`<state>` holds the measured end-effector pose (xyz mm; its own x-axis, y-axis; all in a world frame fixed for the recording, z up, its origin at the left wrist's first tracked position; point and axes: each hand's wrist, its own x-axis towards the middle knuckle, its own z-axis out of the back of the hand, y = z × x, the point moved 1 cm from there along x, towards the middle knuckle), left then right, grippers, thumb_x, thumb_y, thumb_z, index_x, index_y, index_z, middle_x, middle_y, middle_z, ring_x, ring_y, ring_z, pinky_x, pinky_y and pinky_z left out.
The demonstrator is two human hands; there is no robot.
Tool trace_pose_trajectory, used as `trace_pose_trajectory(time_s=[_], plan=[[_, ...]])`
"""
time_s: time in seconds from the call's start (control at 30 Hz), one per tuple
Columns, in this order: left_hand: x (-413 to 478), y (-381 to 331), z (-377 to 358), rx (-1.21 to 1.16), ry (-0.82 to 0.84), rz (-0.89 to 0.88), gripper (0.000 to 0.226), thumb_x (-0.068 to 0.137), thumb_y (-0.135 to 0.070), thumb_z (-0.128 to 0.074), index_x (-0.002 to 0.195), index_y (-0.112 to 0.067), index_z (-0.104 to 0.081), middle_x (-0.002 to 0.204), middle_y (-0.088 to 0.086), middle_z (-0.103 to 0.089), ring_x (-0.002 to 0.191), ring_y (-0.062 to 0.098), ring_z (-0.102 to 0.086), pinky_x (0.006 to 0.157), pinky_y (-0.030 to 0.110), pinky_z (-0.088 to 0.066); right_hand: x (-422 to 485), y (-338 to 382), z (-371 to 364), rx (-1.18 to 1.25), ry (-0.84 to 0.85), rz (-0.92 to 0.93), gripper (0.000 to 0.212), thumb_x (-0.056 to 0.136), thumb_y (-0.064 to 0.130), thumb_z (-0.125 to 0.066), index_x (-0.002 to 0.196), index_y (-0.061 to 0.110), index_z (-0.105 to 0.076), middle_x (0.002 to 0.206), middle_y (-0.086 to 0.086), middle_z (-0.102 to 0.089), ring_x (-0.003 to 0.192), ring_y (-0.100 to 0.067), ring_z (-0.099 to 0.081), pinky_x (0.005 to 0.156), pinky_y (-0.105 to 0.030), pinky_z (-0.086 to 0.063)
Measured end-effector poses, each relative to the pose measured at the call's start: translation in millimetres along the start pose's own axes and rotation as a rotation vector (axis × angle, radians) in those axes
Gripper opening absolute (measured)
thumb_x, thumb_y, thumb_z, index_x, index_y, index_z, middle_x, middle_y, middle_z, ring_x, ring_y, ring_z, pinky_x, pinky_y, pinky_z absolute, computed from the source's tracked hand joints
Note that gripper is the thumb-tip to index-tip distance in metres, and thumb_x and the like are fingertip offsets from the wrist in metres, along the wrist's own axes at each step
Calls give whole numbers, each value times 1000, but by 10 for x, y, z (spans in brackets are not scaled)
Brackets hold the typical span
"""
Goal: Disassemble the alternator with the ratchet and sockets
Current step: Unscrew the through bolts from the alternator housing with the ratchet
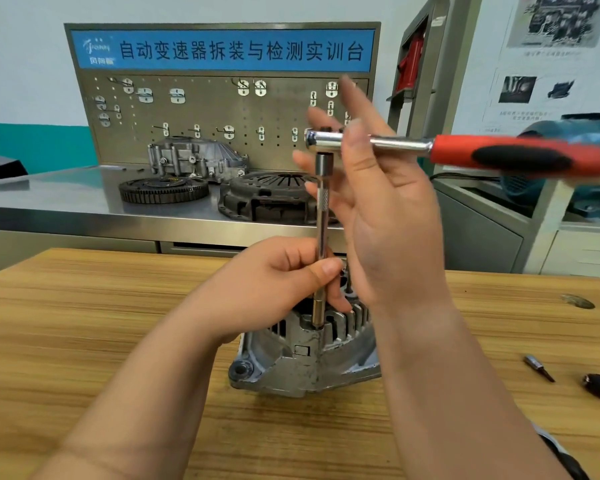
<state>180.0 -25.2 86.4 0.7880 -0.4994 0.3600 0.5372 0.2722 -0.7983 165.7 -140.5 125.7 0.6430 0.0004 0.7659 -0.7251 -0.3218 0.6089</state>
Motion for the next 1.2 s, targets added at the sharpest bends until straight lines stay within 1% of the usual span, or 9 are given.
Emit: trace_pose_trajectory(time_s=[0.13, 0.3, 0.43, 0.57, 0.83, 0.93, 1.03, 1.1, 1.2], plan=[[-11, -3, 0, -23, 2, 16, 34, 85, -33, -49, 83, -4, -65, 79, 6, -74, 83, 18, -69, 87, 45, -51, 1, 9, -4, 29, 38, 52, 41, 96, 15, -50, 137, 10, -49, 128, 9, -58, 107, -5, -64, 92, -42, -55], [-49, -48, 18, -68, 49, 29, 40, 87, -28, -47, 98, 7, -63, 94, 15, -73, 97, 33, -67, 94, 51, -48, -11, -33, 22, 155, 26, -193, 29, 101, 36, -37, 107, 18, -59, 95, -11, -75, 67, -20, -72, 67, -33, -60], [-16, -47, -7, -15, 22, 1, 30, 87, -28, -47, 78, -4, -65, 83, 9, -73, 87, 23, -68, 93, 47, -49, -11, -35, 17, 92, -14, -117, 28, 98, 32, -46, 118, 21, -61, 113, -17, -69, 87, -22, -72, 76, -28, -57], [19, -10, -16, 34, -26, 9, 29, 85, -36, -48, 70, -16, -65, 79, 3, -74, 87, 40, -64, 88, 54, -49, -1, 3, 39, -36, 2, 67, 39, 91, 18, -56, 130, 20, -52, 135, -2, -58, 122, -22, -58, 106, -49, -43], [-26, -32, 13, -99, 74, 6, 33, 89, -29, -47, 88, -3, -66, 88, 10, -74, 90, 20, -69, 90, 37, -52, -25, -51, -3, 134, -26, -174, 27, 101, 35, -37, 103, 20, -59, 99, -13, -74, 87, -26, -73, 71, -26, -57], [-11, -36, -11, -59, 39, -1, 34, 87, -29, -48, 82, -1, -66, 84, 4, -74, 84, 19, -69, 84, 34, -51, -25, -33, -18, 73, -34, -78, 26, 96, 29, -47, 116, 22, -62, 116, -8, -70, 106, -26, -67, 89, -31, -54], [14, -23, -29, 15, -19, -7, 36, 85, -34, -48, 77, -4, -66, 79, 3, -74, 88, 38, -65, 89, 52, -48, -13, 2, -4, 20, -11, 50, 38, 92, 16, -53, 130, 17, -53, 134, 4, -58, 127, -22, -53, 110, -47, -40], [16, -17, -26, -2, -9, -5, 36, 85, -34, -49, 79, -3, -65, 79, 5, -74, 87, 32, -67, 92, 55, -46, -16, 13, -28, 35, 18, 44, 44, 93, 14, -53, 136, 10, -48, 125, 18, -57, 123, -11, -56, 107, -48, -42], [-4, -10, -8, -90, 28, 24, 34, 87, -33, -49, 88, -3, -66, 87, 13, -74, 90, 25, -69, 96, 56, -45, -19, -19, -30, 171, 7, -58, 34, 98, 23, -43, 126, 9, -54, 116, 0, -68, 105, -13, -68, 94, -42, -54]])
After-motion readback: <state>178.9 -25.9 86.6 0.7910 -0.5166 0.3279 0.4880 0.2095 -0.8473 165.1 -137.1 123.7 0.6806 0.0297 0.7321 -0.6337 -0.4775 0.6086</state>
